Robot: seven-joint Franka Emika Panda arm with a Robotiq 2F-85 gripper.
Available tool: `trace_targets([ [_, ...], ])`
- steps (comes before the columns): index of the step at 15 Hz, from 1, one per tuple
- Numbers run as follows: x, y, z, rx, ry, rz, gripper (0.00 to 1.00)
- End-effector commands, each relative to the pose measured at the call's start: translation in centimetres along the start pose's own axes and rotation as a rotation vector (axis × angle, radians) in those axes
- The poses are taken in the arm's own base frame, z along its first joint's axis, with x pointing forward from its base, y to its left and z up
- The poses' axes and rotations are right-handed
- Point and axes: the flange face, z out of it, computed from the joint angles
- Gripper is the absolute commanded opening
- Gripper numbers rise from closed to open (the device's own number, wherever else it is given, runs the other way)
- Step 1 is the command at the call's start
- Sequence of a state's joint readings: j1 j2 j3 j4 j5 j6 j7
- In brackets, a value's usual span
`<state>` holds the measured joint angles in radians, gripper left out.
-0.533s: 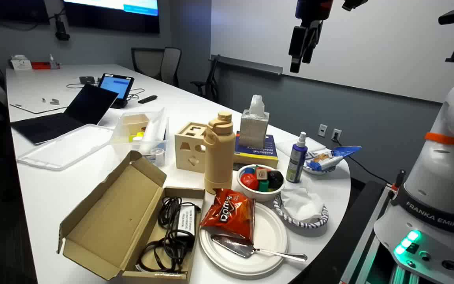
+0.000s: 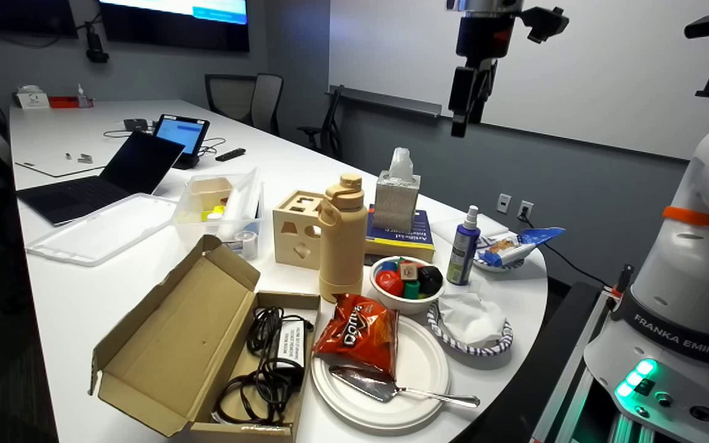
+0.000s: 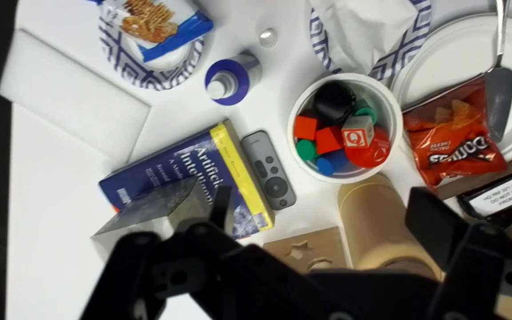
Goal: Remove the white cloth from the plate and put it on the blue book
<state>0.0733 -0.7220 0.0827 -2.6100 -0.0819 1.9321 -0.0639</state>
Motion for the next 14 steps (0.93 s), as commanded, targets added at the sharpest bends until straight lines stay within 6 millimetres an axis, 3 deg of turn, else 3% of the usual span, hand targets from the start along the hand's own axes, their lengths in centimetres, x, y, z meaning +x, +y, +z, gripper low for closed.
trace_targets([
  [1,-0.9,-1.6,6.4,0.176,-0.057,-0.055,1.00],
  [3,-2.1,-2.7,9.7,0.259,-0.112,-0.068,1.00],
  [4,-0.6,-2.7,9.7,0.287,-0.142,-0.071,1.00],
  [5,-1.1,-2.8,10.8,0.307,-0.160,-0.076,1.00],
  [7,-0.8,-2.4,11.9,0.323,-0.161,-0.080,1.00],
  [14,0.8,-0.3,19.0,0.395,-0.158,-0.102,1.00],
])
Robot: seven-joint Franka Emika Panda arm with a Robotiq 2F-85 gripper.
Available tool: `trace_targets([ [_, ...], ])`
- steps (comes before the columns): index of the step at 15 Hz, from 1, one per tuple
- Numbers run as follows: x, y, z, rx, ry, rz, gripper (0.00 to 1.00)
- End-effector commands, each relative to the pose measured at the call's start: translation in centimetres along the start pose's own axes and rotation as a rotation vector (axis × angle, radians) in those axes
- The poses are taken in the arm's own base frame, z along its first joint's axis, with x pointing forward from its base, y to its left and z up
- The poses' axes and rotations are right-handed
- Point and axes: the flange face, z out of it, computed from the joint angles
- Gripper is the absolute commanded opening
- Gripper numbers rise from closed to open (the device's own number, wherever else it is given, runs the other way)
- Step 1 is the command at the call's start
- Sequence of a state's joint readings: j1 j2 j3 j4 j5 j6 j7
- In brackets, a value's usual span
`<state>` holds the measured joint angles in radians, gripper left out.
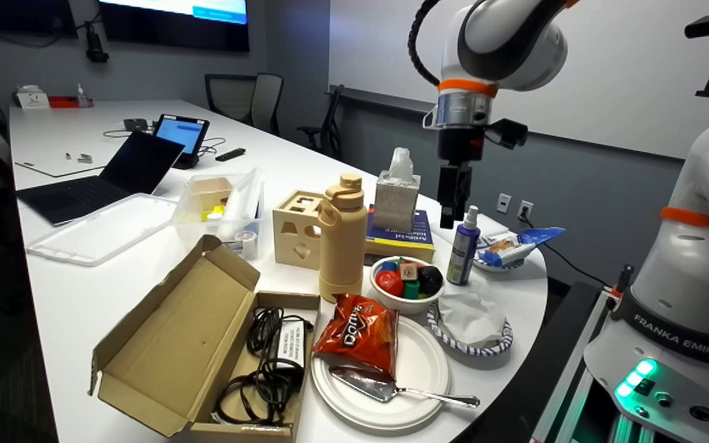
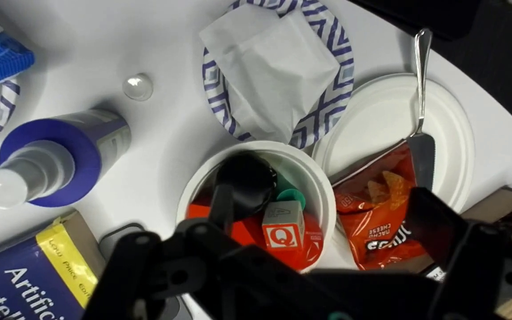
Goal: Remove the white cloth from the plate and put it on the blue book
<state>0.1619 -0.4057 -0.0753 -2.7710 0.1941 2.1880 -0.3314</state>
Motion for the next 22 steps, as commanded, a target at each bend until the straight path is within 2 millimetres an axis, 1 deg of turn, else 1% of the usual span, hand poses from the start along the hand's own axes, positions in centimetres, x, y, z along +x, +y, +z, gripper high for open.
trace_targets([
  [1,0.7,2.2,3.2,0.057,-0.012,-0.033,1.00],
  [3,0.6,3.1,4.7,0.087,-0.042,-0.035,1.00],
  [7,0.1,3.6,7.1,0.128,-0.108,-0.028,1.00],
  [15,0.0,4.7,12.3,0.196,-0.140,-0.043,1.00],
  [18,-0.2,5.1,13.9,0.208,-0.143,-0.040,1.00],
  [22,-0.5,5.7,15.5,0.216,-0.146,-0.031,1.00],
])
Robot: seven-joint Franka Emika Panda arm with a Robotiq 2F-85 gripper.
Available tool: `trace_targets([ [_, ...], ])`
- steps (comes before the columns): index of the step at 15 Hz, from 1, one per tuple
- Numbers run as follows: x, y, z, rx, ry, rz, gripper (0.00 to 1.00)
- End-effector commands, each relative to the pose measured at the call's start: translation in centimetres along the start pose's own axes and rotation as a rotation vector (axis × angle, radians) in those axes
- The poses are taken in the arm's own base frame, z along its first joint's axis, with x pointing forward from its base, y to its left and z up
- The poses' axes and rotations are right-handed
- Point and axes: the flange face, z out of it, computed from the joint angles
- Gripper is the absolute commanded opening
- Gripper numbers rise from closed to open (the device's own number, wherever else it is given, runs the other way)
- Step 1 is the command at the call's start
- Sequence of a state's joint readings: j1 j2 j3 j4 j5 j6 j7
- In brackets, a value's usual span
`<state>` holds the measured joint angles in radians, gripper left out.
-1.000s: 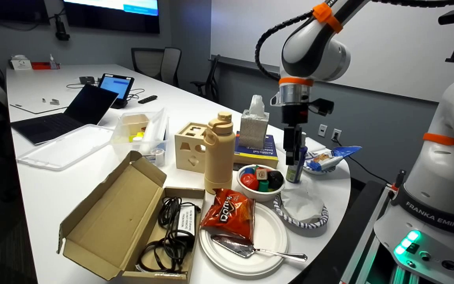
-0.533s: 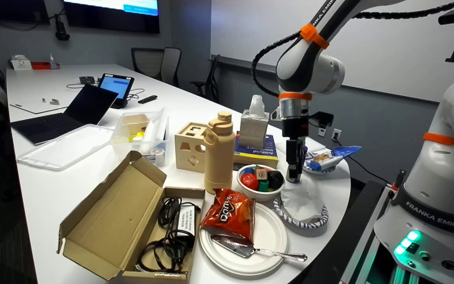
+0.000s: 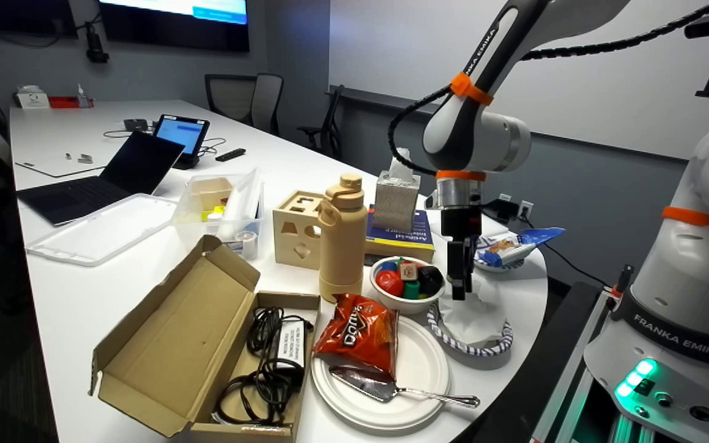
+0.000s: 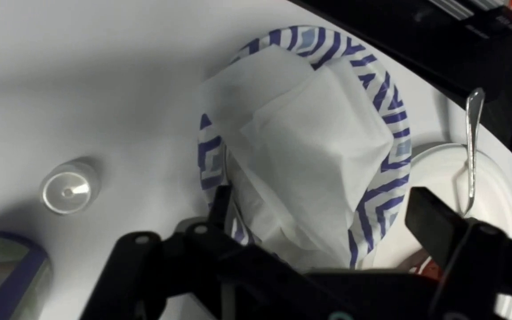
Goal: Remove the white cloth from the plate and put it on the blue book
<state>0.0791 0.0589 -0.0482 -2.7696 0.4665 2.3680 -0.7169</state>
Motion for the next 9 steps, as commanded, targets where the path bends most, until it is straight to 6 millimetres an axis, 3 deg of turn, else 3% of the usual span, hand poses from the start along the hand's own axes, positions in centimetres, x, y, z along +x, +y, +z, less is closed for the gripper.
trace_targets([
  [1,-0.02,0.95,1.27,0.016,0.013,-0.002,0.75],
  [3,-0.05,1.34,1.58,0.014,0.014,0.002,0.66],
  [9,0.06,1.92,1.35,0.003,0.024,0.012,0.17],
])
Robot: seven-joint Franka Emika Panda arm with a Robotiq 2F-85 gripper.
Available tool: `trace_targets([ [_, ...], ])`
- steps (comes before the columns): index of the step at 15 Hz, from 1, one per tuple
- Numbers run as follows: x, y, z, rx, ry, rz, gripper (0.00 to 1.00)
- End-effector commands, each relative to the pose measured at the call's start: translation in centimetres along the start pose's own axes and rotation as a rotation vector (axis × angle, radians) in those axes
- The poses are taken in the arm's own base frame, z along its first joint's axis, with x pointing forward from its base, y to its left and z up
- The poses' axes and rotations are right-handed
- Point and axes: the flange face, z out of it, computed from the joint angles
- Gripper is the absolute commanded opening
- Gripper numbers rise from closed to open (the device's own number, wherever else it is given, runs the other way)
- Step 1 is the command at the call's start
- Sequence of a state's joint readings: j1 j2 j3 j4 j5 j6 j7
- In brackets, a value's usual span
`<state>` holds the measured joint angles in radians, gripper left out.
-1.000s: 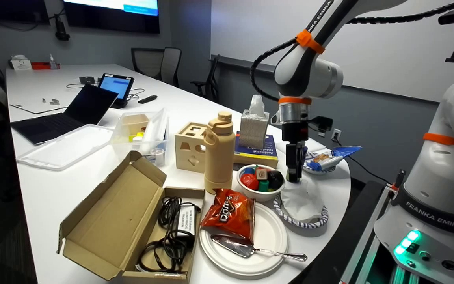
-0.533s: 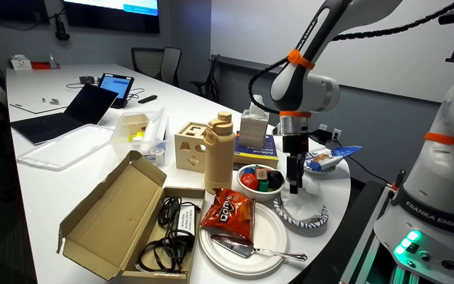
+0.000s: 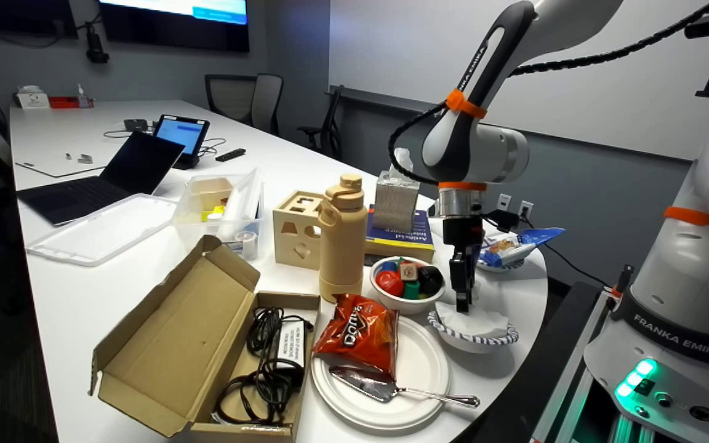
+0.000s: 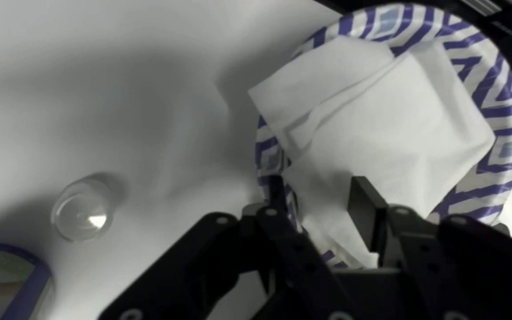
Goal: Remove the white cloth from the plate and put it on the blue book
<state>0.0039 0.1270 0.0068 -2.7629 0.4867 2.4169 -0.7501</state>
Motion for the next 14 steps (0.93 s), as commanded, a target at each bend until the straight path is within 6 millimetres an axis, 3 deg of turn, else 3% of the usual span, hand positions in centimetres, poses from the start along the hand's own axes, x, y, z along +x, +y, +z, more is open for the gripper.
trace_targets([
  [1,0.2,0.3,-0.5,-0.011,0.028,-0.006,0.11],
  [3,0.5,0.2,-0.9,-0.024,0.039,-0.008,0.00],
  [9,1.3,-0.2,-2.2,-0.048,0.071,-0.025,0.00],
  [11,0.4,-0.8,-2.7,-0.054,0.093,-0.028,0.00],
  [14,1.1,-1.3,-4.5,-0.071,0.115,-0.044,0.00],
])
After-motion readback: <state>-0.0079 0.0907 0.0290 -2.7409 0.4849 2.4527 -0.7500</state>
